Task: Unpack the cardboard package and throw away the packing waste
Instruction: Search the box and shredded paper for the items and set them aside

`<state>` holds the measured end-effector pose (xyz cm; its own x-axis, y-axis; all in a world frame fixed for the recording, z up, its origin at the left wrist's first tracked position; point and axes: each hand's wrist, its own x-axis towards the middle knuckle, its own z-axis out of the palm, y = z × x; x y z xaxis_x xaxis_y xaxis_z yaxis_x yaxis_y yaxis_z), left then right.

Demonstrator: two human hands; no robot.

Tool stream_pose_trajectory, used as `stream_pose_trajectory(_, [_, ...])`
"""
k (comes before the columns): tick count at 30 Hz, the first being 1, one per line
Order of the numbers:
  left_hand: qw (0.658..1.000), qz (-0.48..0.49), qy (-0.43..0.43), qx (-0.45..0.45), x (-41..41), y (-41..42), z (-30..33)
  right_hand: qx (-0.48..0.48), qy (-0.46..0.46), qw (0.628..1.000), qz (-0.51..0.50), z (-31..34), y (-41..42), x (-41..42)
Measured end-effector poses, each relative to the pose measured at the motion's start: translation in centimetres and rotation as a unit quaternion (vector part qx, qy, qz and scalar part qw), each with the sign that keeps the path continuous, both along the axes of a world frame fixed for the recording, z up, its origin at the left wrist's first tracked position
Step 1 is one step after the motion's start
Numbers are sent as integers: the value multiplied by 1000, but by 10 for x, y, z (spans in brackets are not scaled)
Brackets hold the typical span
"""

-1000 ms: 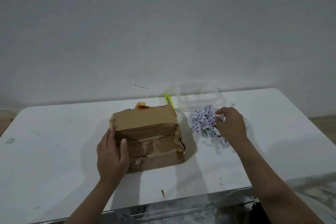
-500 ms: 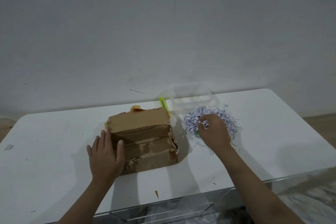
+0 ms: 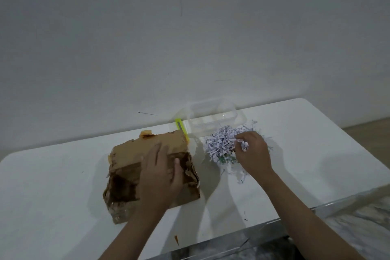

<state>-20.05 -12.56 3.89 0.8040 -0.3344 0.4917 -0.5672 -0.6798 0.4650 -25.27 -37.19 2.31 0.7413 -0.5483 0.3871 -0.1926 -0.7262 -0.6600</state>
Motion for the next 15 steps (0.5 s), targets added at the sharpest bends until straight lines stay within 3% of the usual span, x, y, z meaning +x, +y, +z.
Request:
stream_pose_trajectory(3, [994, -98, 32, -44, -4, -41, 9, 2, 12, 1000, -17, 3, -11, -3])
stream_pose_trajectory(9, [973, -202, 107, -18, 10, -115, 3, 23, 62, 998, 7, 7, -38, -7])
stream_pose_trajectory(15, [953, -215, 167, 131, 34, -167, -32, 10, 155, 981, 119, -6, -65, 7])
